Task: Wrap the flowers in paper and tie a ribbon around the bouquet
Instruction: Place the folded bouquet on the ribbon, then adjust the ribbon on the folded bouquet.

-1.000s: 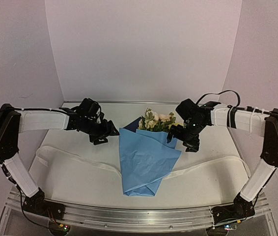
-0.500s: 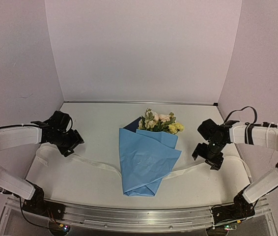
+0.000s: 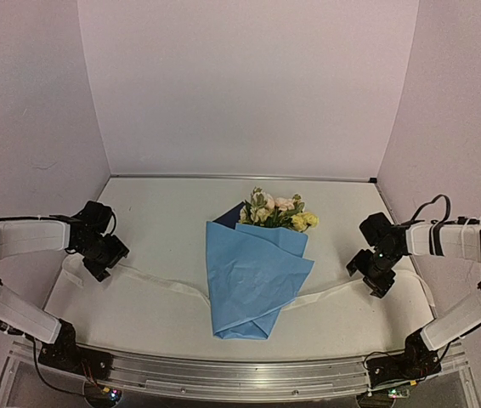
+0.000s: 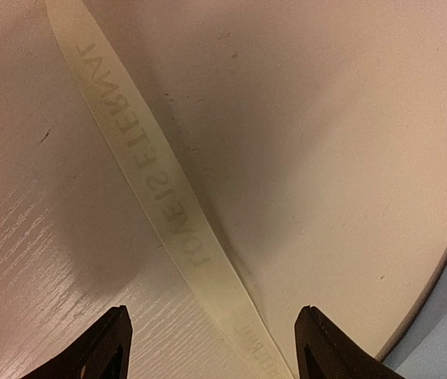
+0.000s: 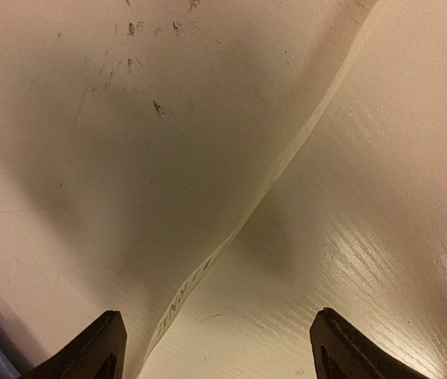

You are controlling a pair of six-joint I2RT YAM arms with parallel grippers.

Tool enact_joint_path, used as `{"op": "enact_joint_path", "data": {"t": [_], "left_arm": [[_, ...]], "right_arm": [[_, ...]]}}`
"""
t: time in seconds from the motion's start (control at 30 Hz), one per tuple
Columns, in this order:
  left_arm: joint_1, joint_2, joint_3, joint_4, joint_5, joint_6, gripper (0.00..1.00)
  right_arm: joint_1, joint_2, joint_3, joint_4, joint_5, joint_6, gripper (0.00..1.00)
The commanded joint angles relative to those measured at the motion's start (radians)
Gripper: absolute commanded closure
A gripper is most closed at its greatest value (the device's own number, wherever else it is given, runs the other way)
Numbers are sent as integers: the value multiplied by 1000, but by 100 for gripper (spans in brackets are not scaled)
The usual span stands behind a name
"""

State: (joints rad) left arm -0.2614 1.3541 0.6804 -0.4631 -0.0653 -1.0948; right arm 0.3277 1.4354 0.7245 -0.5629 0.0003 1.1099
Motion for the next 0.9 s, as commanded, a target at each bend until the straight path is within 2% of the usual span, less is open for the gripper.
{"op": "enact_joint_path", "data": {"t": [0.0,0.17,0.33,0.37,0.47,0.53,0.63,0.87], "left_arm": [[17,70,44,15,-37,2,26],[17,177,112,3,-87,27,28],[17,312,199,-69,-121,82,39],[17,348,216,-86,-122,92,43],[17,404,232,-109,-106,107,63],[17,416,213,-99,-79,99,81],[17,404,199,-76,-62,90,99],[17,363,271,-48,-70,103,100]], "right_arm": [[-13,22,-20,68,-24,11,18],[-23,36,-37,102,-46,6,18],[-43,41,-48,140,-77,3,18],[-47,39,-51,147,-80,2,18],[-54,27,-72,169,-82,8,18],[-58,13,-94,184,-81,13,18],[-58,-4,-125,199,-69,20,19],[-61,13,-132,201,-71,23,28]]}}
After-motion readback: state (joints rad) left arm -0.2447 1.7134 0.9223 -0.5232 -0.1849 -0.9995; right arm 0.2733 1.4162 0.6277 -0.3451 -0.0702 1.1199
